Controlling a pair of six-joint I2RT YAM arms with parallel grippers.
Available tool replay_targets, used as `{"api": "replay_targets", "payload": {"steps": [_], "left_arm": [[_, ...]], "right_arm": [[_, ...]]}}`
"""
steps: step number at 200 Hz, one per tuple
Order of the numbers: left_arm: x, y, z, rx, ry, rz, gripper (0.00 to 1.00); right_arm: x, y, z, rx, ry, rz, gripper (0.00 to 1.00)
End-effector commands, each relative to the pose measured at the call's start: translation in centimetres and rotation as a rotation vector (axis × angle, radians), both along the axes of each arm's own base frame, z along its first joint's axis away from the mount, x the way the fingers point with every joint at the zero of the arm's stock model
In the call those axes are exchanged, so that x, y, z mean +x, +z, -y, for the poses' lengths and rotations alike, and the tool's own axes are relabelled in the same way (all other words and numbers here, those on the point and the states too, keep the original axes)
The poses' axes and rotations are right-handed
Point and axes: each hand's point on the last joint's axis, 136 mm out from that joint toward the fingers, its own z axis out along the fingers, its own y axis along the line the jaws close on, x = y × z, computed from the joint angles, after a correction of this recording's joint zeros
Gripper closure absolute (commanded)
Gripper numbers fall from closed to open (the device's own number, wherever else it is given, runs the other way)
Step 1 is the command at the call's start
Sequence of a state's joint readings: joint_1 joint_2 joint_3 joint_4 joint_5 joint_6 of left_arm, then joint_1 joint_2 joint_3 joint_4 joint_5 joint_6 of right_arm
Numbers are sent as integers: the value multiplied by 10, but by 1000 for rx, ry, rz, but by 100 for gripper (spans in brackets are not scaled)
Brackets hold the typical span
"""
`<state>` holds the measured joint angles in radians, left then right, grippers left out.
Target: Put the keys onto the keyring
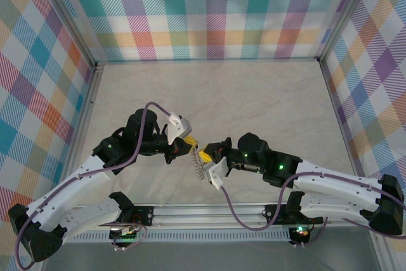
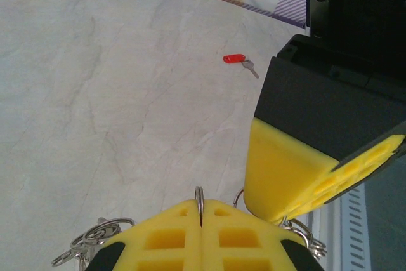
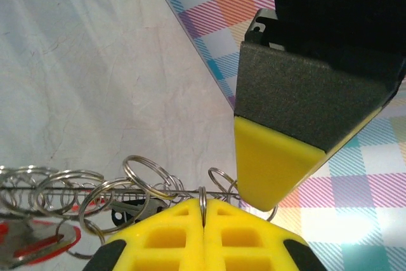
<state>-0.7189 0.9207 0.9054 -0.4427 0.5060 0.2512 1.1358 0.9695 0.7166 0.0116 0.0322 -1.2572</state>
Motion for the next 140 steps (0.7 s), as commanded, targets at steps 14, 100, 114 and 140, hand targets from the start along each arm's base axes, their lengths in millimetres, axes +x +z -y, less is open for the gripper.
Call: {"api": "replay_targets", "payload": {"steps": [14, 100, 114, 140], "left_arm": [[-7, 15, 2, -48, -35, 61, 100], [-3, 15, -14, -28, 25, 166, 65], [-8, 16, -15, -44, 5, 182, 65], [-20, 11, -11, -70, -78, 212, 65]], "right_arm": [[0, 16, -1, 135, -13, -108, 100], [2, 15, 7, 324, 20, -459, 100], [5, 11, 7, 329, 21, -527, 100], [14, 9, 8, 367, 13, -623, 100]]}}
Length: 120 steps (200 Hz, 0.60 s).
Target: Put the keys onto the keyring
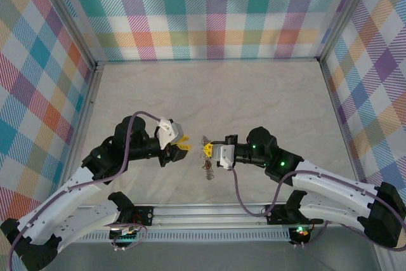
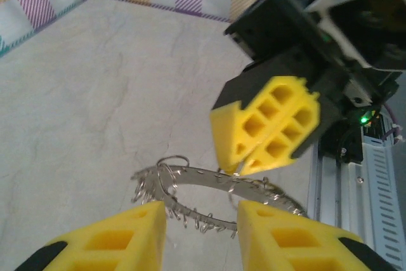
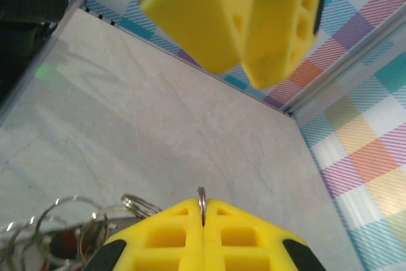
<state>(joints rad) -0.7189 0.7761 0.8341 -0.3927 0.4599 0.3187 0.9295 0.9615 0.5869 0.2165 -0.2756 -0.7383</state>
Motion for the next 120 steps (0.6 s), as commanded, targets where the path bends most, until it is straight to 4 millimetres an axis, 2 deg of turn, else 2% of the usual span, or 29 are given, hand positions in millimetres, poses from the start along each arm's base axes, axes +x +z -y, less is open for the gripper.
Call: {"api": "replay_targets", "payload": {"steps": [1, 19, 30, 51, 86, 120], "left_arm": [[-12, -5, 6, -16, -95, 51, 65], [-14, -14, 8, -24, -118, 75, 67], [-8, -9, 10, -62, -96, 111, 67], [-7, -7, 13, -71, -115, 152, 67], [-2, -10, 18, 10, -144, 151, 68], [-8, -12, 21, 98, -232, 123, 70]], "right_arm": [[-2, 18, -4, 122, 51, -107, 100], [-1, 18, -3, 150, 80, -164, 100], [-1, 18, -2, 158, 99, -201, 100], [-2, 19, -1, 186, 127, -243, 100], [1, 22, 1, 245, 137, -307, 100], [2, 34, 2, 325, 154, -323, 100]]}}
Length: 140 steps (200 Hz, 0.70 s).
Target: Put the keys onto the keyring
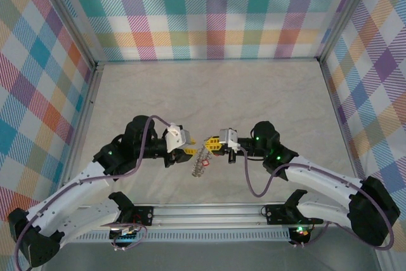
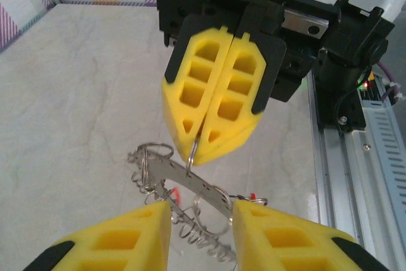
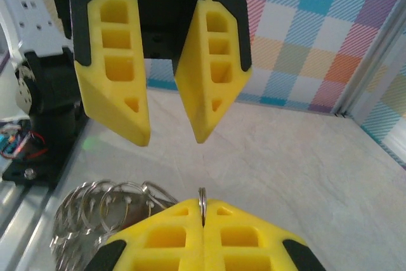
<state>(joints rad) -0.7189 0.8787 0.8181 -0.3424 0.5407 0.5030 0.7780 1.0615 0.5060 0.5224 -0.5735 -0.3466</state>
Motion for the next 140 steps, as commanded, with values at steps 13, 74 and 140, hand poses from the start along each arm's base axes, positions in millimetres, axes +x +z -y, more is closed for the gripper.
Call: {"api": "replay_targets", "payload": {"steps": [13, 74, 140], "left_arm": [[-9, 13, 4, 24, -89, 46, 70], [-5, 21, 6, -29, -67, 75, 72], [-4, 33, 7, -82, -44, 68, 71]], "right_arm": [[-8, 35, 0, 154, 53, 11, 100], [-8, 49, 4, 246, 48, -7, 100], [-10, 52, 1, 292, 84, -65, 100]]}}
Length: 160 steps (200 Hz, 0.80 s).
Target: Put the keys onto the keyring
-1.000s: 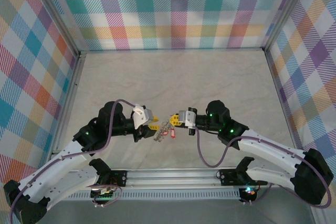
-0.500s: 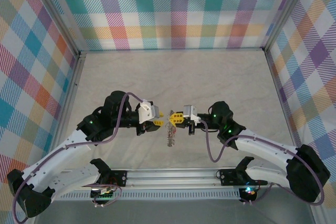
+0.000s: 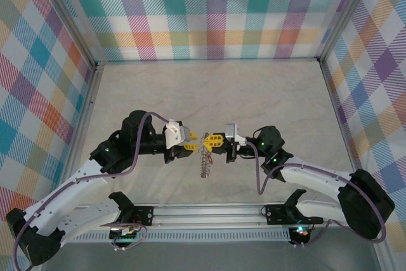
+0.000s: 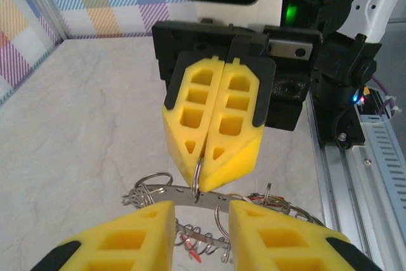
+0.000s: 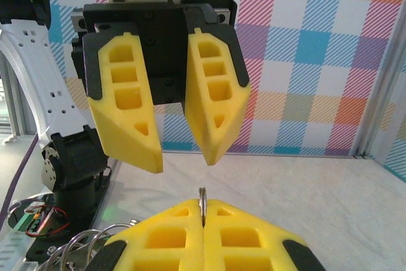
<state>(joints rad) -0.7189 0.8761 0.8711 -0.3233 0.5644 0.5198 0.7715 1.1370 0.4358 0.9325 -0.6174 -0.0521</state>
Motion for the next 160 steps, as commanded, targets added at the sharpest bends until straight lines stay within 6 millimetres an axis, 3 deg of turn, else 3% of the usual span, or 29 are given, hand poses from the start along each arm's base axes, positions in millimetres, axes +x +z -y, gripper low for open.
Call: {"api": "replay_targets", "payload": {"steps": [1, 55, 91, 160], "left_arm": [[-3, 4, 3, -29, -18, 3, 71], [0, -2, 3, -17, 1, -15, 72], [-7, 3, 10, -54, -62, -19, 72], [-11, -7, 14, -16, -101, -82, 74]], "right_arm": [[-7, 23, 3, 82, 36, 41, 100], [-10, 26, 2, 80, 61, 40, 100], [-15, 27, 2, 79, 87, 45, 100], [-16, 33, 1, 74, 99, 62, 100]]}}
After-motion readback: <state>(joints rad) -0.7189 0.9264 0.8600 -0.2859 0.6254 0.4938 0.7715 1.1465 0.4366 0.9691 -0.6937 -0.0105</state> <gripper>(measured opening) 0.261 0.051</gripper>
